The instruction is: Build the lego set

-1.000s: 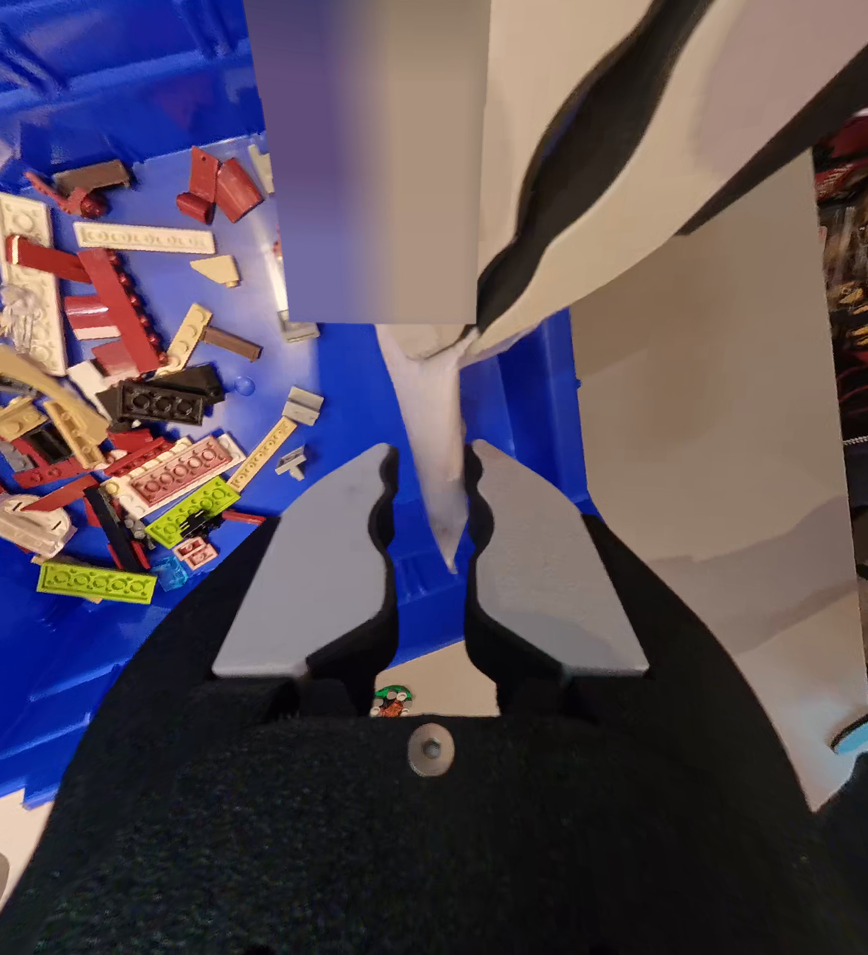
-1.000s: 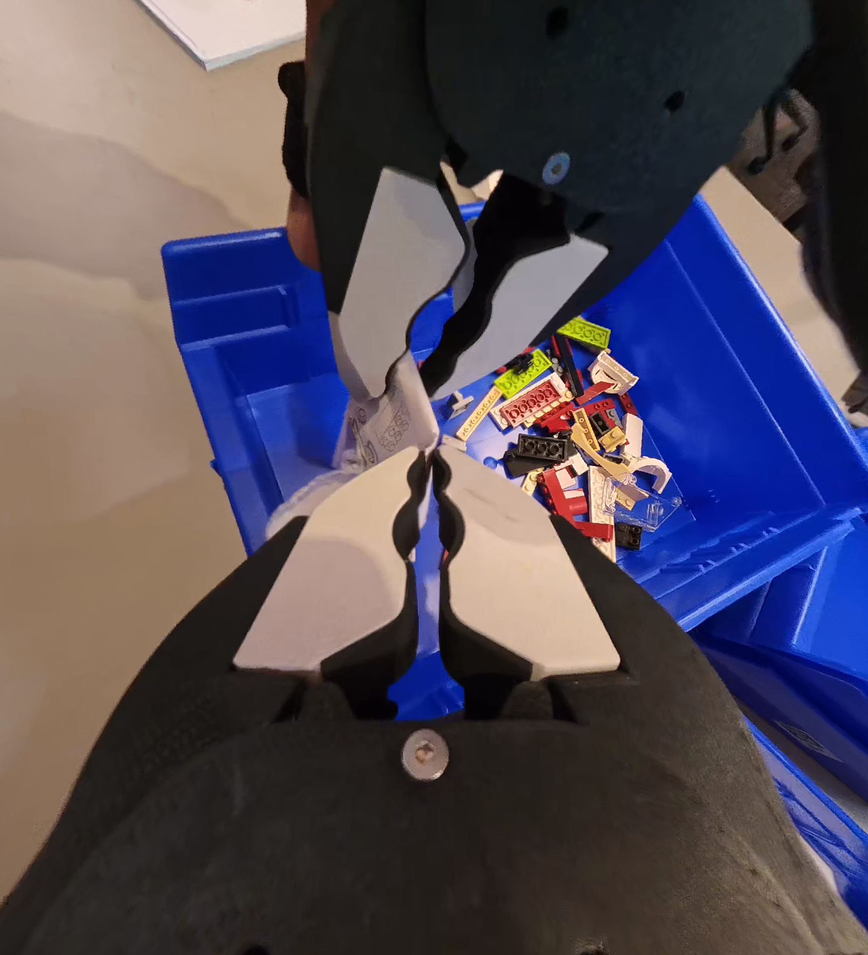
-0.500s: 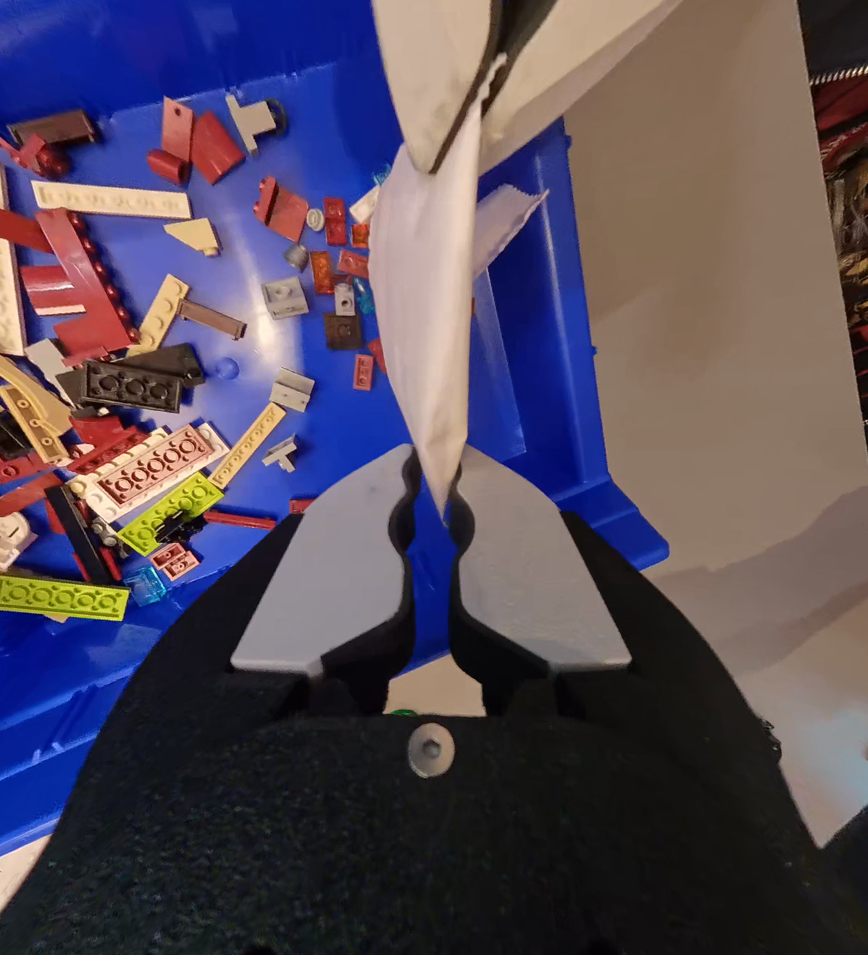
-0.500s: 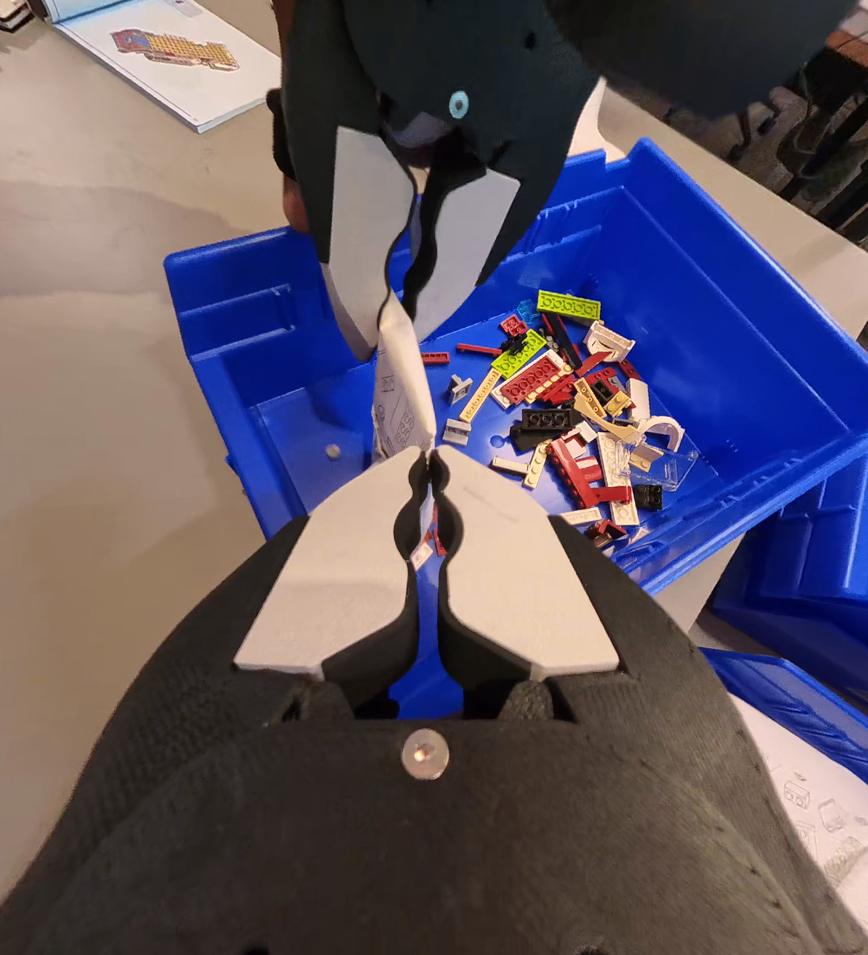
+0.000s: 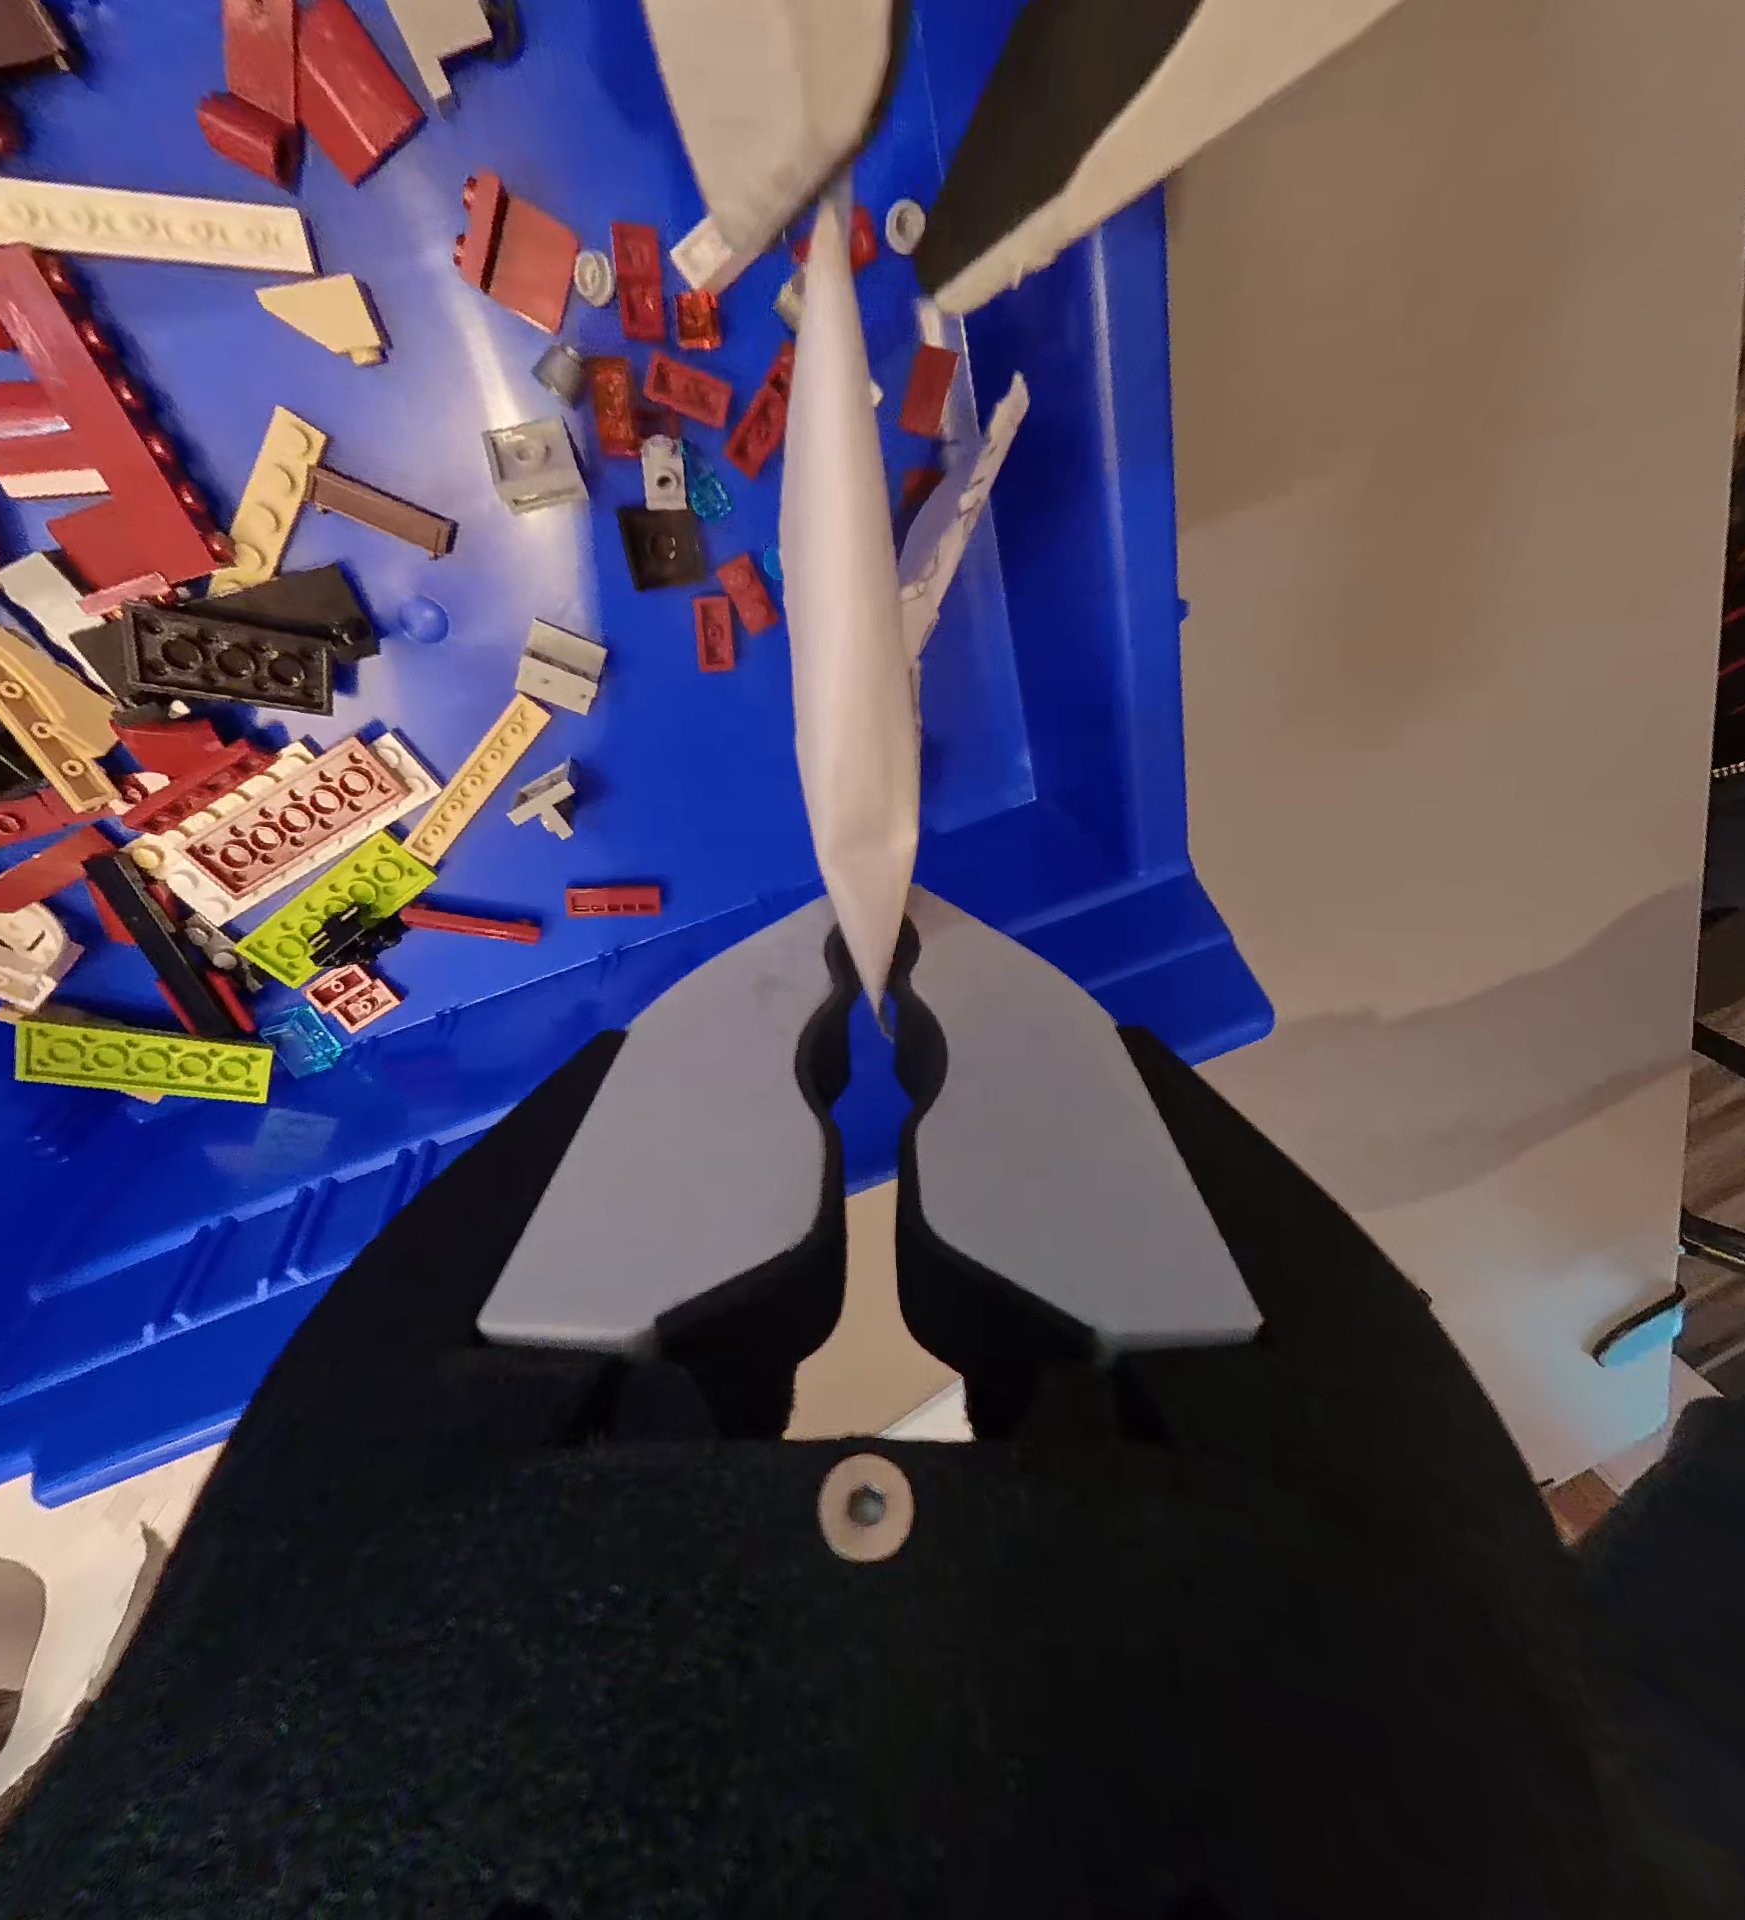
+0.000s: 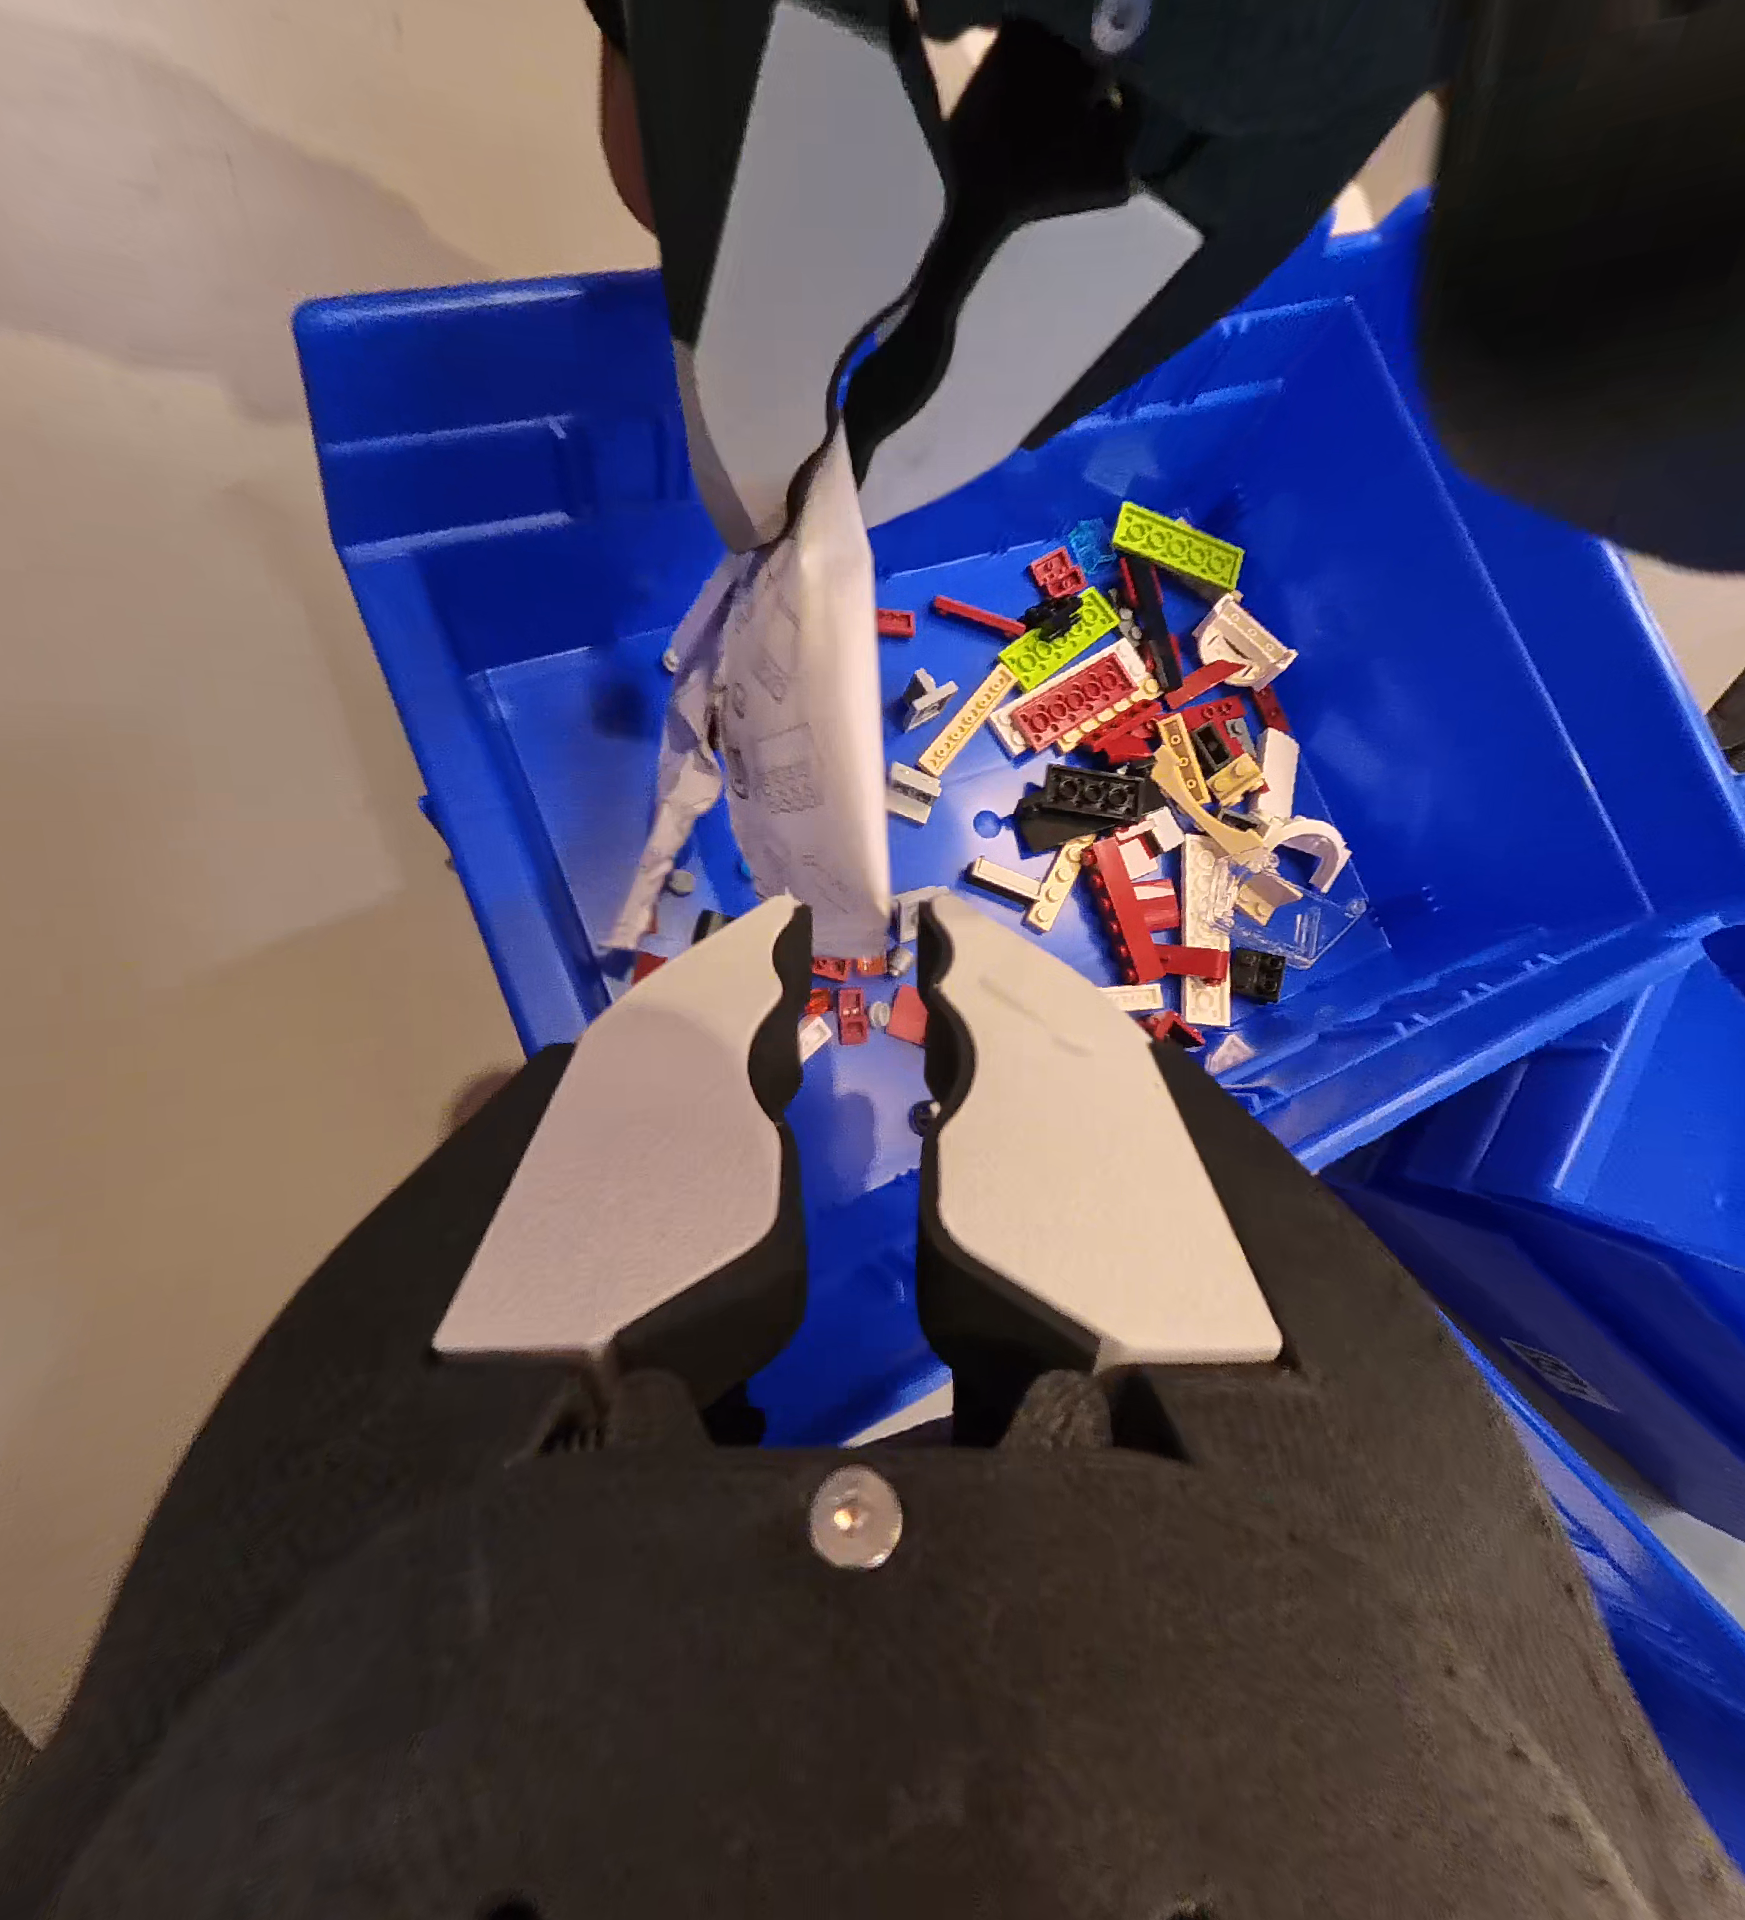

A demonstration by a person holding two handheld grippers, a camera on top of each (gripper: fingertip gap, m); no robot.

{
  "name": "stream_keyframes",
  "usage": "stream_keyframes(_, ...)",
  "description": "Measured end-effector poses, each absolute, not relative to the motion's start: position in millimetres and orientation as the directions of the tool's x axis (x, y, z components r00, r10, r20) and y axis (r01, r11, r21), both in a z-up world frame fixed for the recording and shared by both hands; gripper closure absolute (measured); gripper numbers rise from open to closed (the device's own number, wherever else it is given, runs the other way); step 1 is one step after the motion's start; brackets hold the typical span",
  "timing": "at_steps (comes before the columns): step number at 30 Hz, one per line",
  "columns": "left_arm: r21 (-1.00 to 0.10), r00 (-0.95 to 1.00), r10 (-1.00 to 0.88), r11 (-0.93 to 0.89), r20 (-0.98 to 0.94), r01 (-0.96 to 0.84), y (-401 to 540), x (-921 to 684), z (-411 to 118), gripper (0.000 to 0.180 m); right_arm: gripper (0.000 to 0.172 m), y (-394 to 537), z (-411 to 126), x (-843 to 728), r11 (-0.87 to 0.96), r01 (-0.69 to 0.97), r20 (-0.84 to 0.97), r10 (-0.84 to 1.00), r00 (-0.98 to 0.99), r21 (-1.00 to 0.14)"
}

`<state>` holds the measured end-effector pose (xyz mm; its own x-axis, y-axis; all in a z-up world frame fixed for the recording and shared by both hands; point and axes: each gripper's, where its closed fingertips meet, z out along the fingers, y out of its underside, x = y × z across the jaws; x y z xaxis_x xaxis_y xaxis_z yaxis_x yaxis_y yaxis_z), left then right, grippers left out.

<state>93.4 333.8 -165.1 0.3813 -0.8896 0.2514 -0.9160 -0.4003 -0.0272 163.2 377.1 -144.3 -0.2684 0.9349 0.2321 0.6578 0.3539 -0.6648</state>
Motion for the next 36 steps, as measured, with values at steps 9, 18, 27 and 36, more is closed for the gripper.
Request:
stream_keyframes(9, -0.137, 0.379, -0.902, -0.41, 0.205, -0.902, 344, 105, -159, 0.175, 0.169, 375, -165, 167, 0.382, 0.722, 0.245, 0.924, -0.293, -0.577)
stream_keyframes(18, -0.156, 0.421, -0.888, -0.449, 0.183, -0.88, 342, 92, -165, 0.146, 0.172, 374, -157, 167, 0.31, 0.673, 0.181, 0.949, -0.257, -0.672)
stream_keyframes(27, -0.145, 0.427, -0.886, -0.454, 0.183, -0.879, 337, 77, -169, 0.156, 0.172, 374, -144, 171, 0.198, 0.611, 0.072, 0.972, -0.225, -0.767)
stream_keyframes(36, -0.173, 0.413, -0.898, -0.435, 0.151, -0.884, 339, 75, -155, 0.174, 0.171, 377, -144, 174, 0.187, 0.609, 0.083, 0.977, -0.195, -0.771)
